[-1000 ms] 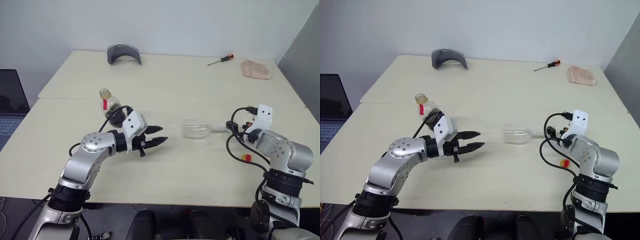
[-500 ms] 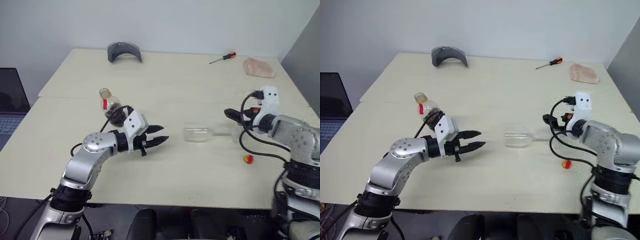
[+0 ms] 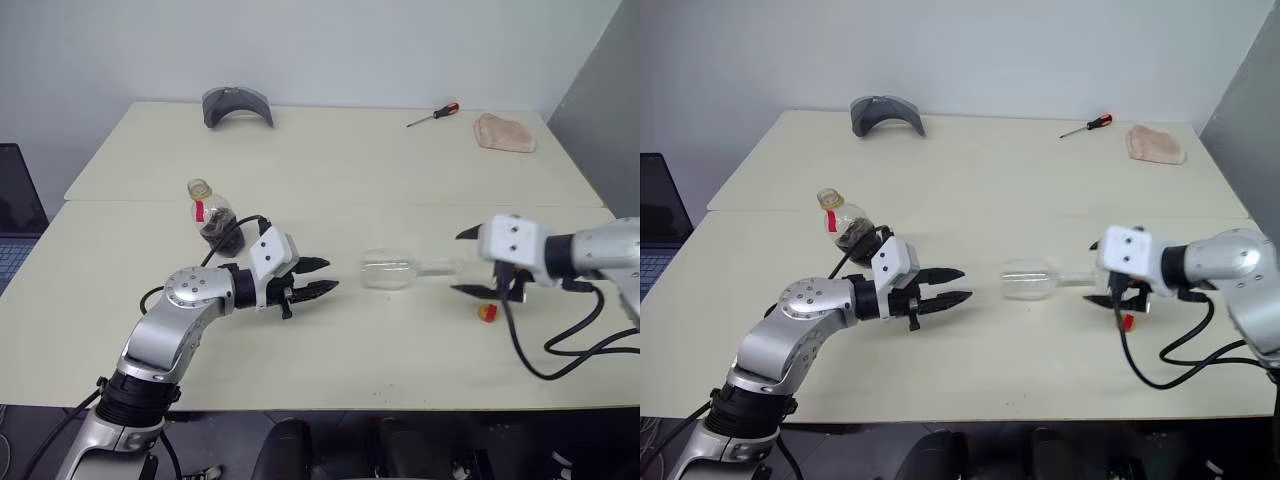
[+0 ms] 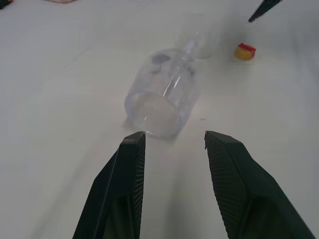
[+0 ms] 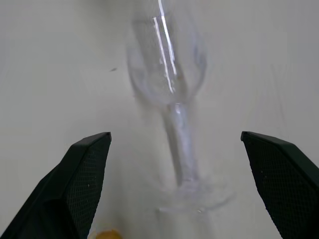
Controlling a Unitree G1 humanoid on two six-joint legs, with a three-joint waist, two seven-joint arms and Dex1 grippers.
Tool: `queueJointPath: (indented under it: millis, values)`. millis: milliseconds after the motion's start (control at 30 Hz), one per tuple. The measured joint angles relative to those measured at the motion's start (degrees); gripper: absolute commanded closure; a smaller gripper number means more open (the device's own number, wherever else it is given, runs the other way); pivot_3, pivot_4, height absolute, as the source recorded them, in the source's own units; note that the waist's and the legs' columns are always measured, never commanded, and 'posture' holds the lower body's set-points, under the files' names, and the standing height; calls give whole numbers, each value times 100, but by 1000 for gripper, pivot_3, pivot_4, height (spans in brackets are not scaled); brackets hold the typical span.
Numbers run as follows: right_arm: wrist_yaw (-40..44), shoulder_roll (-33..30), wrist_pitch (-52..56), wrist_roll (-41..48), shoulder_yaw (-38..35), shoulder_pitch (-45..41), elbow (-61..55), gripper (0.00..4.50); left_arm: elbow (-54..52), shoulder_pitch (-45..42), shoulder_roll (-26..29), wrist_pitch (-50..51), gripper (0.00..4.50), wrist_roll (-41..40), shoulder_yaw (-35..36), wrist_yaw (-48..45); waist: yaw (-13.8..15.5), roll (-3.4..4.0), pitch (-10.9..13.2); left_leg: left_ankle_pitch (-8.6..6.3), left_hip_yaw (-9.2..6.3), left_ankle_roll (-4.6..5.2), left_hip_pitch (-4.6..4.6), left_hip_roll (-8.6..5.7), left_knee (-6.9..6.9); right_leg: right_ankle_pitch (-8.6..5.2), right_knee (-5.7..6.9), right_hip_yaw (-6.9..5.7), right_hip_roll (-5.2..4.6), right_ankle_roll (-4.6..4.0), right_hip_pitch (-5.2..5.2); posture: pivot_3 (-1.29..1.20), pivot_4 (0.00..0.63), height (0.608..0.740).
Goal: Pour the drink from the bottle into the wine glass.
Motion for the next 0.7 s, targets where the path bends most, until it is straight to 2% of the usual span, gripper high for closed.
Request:
queueJointPath:
  millis: [200,433,700]
  values:
    - [-406,474,613,-948,770,-196,-121,56,-31,6,-16,0,2524,37,-66,26,23,-1,0,6,-1,-10,-1,-6,0,14,-1,-3,-7,-25,1,0,150,740]
    - [-598,673,1231,-1859,1101,-627,-187,56,-32,14,-21,2,2524,99,-92,37,52,-1,0,6,-4,-11,-1,-6,0,15,2,-6,-8,-26,0,0,150,740]
    - [-589,927,2026,-2505,1442,-605,-872,56,-2,7,-108,-17,2524,202,-105,125,58,-1,0,6,-4,-11,-1,-7,0,15,3,-6,-8,-26,1,0,150,740]
